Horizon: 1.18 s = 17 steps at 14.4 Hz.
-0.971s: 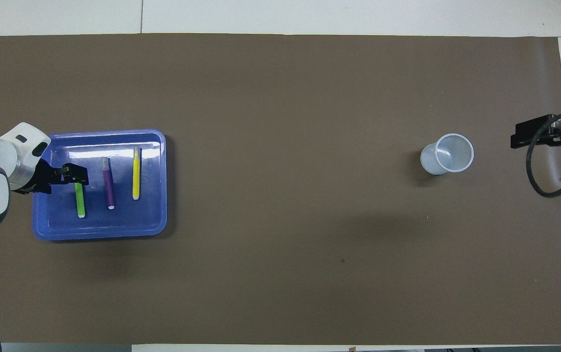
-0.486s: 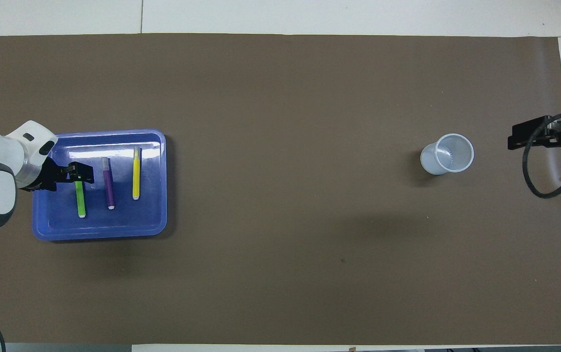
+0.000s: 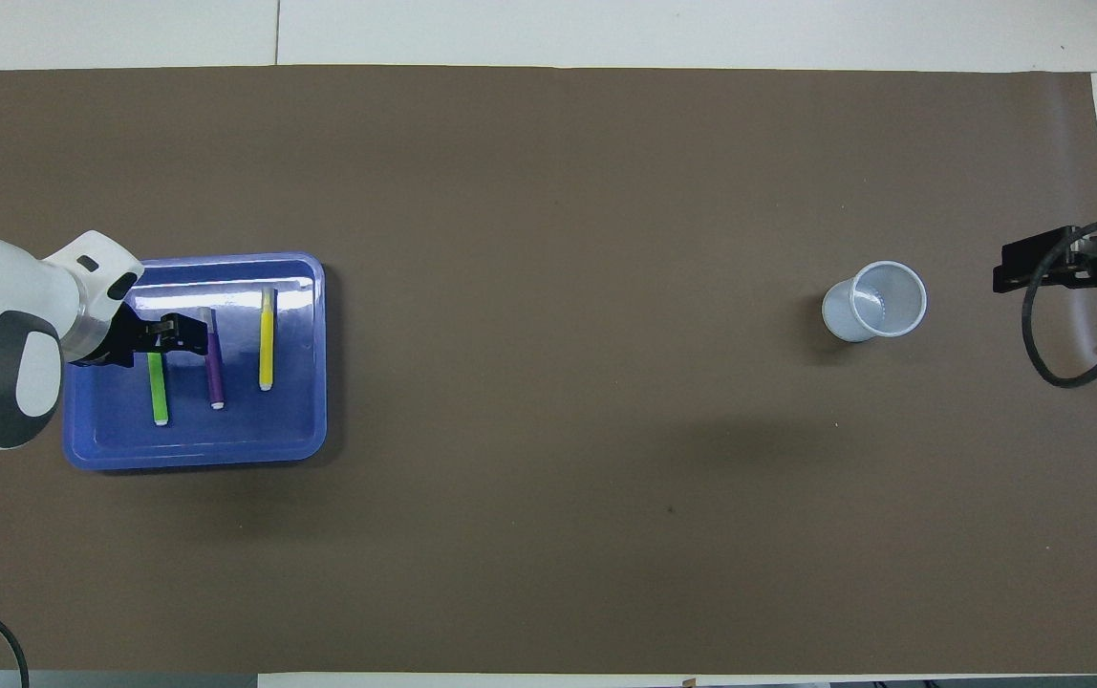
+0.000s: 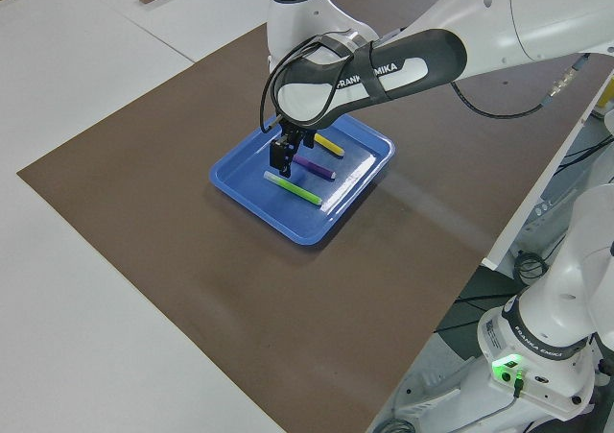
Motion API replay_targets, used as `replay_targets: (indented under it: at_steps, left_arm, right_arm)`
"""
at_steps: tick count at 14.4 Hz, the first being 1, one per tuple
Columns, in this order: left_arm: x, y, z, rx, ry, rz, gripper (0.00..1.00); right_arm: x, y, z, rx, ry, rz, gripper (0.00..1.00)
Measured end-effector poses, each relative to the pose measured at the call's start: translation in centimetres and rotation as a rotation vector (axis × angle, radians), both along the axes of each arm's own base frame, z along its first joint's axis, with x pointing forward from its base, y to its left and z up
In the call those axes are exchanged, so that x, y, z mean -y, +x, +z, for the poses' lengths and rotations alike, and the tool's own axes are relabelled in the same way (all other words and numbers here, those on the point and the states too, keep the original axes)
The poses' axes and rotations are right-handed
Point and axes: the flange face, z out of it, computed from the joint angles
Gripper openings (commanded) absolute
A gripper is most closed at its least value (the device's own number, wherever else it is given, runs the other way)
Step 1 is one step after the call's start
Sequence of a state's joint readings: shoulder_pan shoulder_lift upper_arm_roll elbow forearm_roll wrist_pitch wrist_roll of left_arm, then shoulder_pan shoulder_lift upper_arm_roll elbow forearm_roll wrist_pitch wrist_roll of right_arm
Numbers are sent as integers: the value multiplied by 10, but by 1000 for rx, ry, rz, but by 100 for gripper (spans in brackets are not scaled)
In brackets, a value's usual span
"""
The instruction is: Right arm passes pens to left for tray arrangement
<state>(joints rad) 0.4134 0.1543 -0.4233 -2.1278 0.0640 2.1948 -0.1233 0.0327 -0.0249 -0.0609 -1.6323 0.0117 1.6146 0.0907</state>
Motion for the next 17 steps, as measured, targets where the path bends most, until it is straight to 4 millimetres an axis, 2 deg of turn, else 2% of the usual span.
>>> replay_targets:
  at_steps: [2,3,4,6,8,9,12,14,17]
  left_arm:
    - [23,6,13,3,5,-1,100]
    - [33,9,26,-17,14,0,100]
    - [42,12,44,-43,27,5,100]
    - [58,16,95,-64,44,2,100]
    - [68,5,149,-48,40,12,100]
    - [69,-7,175,-42,32,19,100]
    - [68,-38,231,-49,29,19,100]
    - [79,-46,248,-38,29,-1,100]
    - [89,-41,249,0,24,-18,100]
  right_arm:
    - [0,0,0,0,0,0,100]
    - [0,0,0,0,0,0,100]
    - [0,0,0,0,0,0,100]
    - [0,0,0,0,0,0,100]
    - [0,0,0,0,0,0,100]
    - [0,0,0,0,0,0,100]
    - [0,0,0,0,0,0,100]
    - [0,0,0,0,0,0,100]
    - [0,0,0,0,0,0,100]
